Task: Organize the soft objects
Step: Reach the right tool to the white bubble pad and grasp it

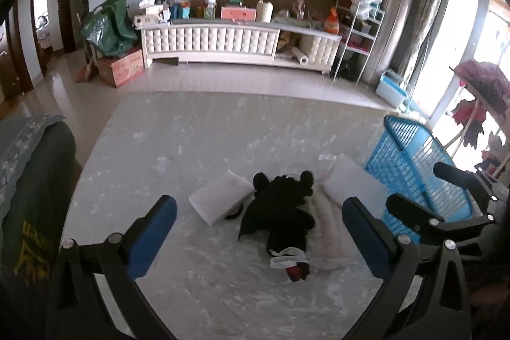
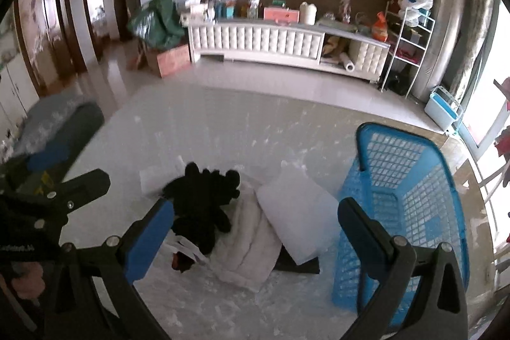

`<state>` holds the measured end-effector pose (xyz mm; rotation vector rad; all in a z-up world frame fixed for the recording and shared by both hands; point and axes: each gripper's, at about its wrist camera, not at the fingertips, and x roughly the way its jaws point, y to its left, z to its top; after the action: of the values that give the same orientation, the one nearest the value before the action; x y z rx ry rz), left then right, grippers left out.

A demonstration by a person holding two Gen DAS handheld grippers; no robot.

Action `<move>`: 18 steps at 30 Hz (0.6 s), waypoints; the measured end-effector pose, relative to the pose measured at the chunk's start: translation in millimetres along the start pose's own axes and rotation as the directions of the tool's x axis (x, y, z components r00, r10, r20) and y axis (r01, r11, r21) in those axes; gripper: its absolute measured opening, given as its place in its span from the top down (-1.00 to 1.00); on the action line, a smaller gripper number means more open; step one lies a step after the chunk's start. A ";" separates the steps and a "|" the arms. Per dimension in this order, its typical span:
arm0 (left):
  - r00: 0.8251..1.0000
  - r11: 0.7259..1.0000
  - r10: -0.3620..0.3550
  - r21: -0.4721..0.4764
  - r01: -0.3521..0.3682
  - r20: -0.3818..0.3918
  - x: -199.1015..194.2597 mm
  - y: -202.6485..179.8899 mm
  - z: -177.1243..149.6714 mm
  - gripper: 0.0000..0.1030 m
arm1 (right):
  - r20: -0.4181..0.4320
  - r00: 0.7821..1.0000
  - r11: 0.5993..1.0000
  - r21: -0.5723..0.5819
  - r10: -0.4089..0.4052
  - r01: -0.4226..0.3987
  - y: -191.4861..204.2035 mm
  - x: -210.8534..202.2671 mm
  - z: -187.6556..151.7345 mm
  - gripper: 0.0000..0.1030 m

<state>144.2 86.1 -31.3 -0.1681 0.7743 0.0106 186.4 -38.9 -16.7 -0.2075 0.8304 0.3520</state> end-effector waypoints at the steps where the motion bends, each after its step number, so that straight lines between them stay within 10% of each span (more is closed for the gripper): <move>1: 1.000 1.000 0.003 0.008 -0.003 -0.013 7.0 0.7 -0.5 -1.00 | -0.015 1.000 1.000 -0.016 -0.019 0.019 3.2 6.5 -1.7 -0.99; 13: 0.981 1.000 0.027 0.003 -0.027 -0.191 89.1 28.1 -13.6 -1.00 | -0.210 0.967 0.985 -0.128 -0.142 0.117 12.3 89.4 -3.8 -0.80; 18: 0.977 1.000 -0.003 0.002 0.004 -0.215 105.8 35.3 -14.3 -1.00 | -0.276 0.946 0.984 -0.101 -0.169 0.147 -4.3 109.8 -3.2 -0.35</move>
<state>207.5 113.2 -120.2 -0.1702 0.9903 -0.0120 254.1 -19.2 -101.1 -0.4034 1.0766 0.2056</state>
